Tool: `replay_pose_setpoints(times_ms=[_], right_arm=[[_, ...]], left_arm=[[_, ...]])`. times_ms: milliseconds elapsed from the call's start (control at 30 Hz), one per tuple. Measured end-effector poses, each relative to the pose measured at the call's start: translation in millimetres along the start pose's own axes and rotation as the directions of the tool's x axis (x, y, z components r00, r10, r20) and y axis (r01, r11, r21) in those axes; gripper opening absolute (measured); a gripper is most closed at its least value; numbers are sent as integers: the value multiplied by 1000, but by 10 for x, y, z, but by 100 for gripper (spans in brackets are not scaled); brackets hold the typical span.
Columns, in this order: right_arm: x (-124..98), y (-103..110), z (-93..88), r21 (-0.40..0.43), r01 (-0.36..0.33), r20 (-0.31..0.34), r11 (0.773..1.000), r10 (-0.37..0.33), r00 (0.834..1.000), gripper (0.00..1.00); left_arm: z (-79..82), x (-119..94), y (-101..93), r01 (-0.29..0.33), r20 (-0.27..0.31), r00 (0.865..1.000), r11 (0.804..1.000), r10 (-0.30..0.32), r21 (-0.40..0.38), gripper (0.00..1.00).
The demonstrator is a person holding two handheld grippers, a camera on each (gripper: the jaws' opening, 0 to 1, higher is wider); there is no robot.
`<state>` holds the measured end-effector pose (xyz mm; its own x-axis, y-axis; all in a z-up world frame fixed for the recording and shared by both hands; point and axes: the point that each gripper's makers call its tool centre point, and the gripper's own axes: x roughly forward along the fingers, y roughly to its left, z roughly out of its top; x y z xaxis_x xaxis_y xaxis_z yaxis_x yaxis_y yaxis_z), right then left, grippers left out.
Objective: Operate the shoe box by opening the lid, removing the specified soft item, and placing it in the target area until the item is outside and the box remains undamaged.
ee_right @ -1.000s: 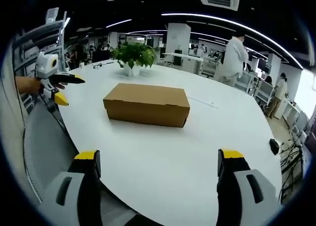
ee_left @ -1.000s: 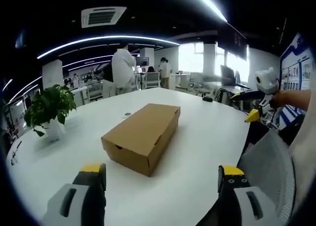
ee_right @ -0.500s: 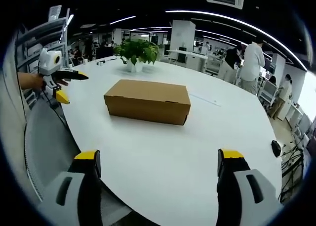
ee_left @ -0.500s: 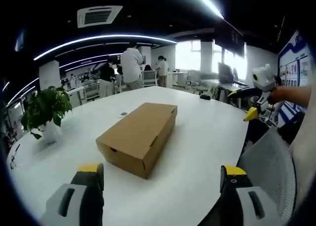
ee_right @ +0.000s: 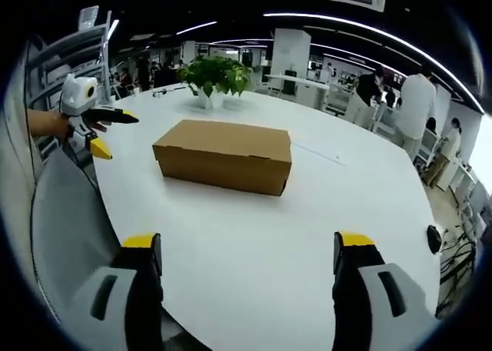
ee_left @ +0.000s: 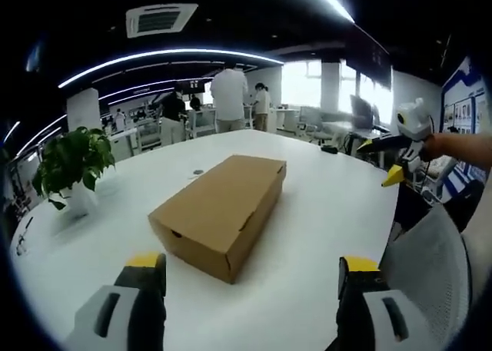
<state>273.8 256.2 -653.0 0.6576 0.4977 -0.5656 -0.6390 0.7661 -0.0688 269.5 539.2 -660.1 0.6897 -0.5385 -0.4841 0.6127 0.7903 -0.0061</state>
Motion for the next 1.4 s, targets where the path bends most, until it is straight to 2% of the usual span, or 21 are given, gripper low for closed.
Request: replay_pose_setpoints(times_ms=[267, 533, 733, 1100, 1300, 1400], right_arm=[[303, -135, 51, -35, -43, 20, 998, 44, 999, 77], [693, -246, 117, -83, -113, 12, 990, 114, 993, 74], [999, -314, 194, -114, -169, 14, 979, 172, 985, 73], [1494, -409, 315, -160, -268, -8, 950, 270, 963, 67], [1673, -430, 408, -162, -285, 0, 945, 289, 957, 61], [1752, -447, 440, -157, -299, 10, 941, 304, 952, 57]], left_arm=[[-124, 160, 25, -30, -41, 999, 999, 30, -18, 84], [-213, 351, 115, -83, -69, 994, 995, 79, -54, 78], [-206, 473, 212, -132, -69, 989, 990, 128, -58, 77], [-257, 650, 334, -180, -82, 982, 979, 173, -93, 72], [-221, 737, 391, -202, -82, 978, 974, 194, -104, 69], [-192, 767, 390, -218, -80, 974, 971, 211, -99, 64]])
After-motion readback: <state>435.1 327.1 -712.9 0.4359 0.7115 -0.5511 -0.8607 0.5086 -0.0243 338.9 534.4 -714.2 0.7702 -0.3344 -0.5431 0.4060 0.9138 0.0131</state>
